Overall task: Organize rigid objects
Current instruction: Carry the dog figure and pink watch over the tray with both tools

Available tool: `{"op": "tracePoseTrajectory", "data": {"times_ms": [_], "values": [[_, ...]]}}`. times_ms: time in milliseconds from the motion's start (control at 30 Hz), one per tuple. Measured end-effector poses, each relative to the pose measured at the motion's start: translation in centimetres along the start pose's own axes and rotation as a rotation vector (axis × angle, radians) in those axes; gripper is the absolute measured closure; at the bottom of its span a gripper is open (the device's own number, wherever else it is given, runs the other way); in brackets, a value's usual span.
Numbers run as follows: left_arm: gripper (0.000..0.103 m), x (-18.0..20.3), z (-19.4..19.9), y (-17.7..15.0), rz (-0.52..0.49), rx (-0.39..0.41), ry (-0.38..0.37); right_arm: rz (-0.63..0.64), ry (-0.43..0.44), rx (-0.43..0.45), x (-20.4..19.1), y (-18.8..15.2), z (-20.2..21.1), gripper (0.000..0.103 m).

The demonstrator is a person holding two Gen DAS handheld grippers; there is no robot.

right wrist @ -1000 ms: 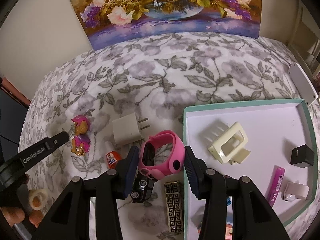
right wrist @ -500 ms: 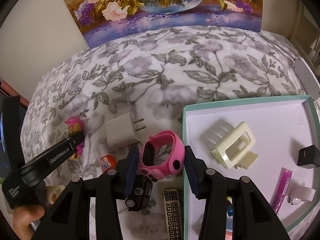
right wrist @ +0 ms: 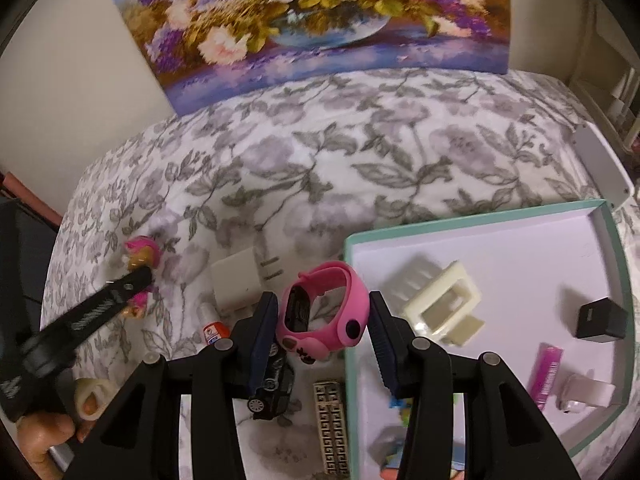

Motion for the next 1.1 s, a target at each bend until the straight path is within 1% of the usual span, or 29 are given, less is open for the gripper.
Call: {"op": "tracePoseTrajectory", "data": {"times_ms": [200,300,400,467,567,733,833,967,1100], "values": [[0.065,2.4,4.3,0.6,-0.025,0.073,-0.058,-0.062,-0.076,0.01,3.8,0.2,1.3,0.056],[0.065,4.1,5.7,0.4,-0.046,0.081,-0.088,-0.131,-0.088,0.004,6.8,0.0,1.6,0.056],[0.065,6.2,6.3,-0.4,-0.077,0.075,-0.114,-0.183,-0.124,0.0,9.9,-0.3,2.2,0.056],[0.065,8.0,6.4,-1.3,-0.109,0.061,-0.134,-0.22,-0.151,-0.007,12.1,-0.7,2.6,0.056],[0.065,10.5,6.4,-2.7,-0.155,0.044,-0.152,-0.273,-0.167,-0.003,15.1,-1.3,3.3,0.056],[0.065,15.7,6.4,-6.3,-0.274,0.015,-0.189,-0.334,-0.211,0.005,19.1,-2.3,4.4,0.056],[0.065,18.5,6.3,-8.4,-0.349,0.003,-0.196,-0.364,-0.209,0.009,20.7,-2.9,4.6,0.056],[0.065,22.0,5.8,-11.7,-0.457,-0.014,-0.186,-0.383,-0.208,0.011,21.7,-3.2,4.6,0.056],[0.065,24.0,4.9,-14.2,-0.534,-0.038,-0.173,-0.384,-0.21,0.007,22.0,-3.5,4.4,0.056]]}}
Point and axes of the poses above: each gripper's, at about its wrist camera, not at the fingertips, and z roughly against the way its jaws point, x to its right, y to its top, the point moved 2 cm from there along -z, roughly the way its jaws point, and after that the axes turned 10 degrees about z, right-handed, at the moved point
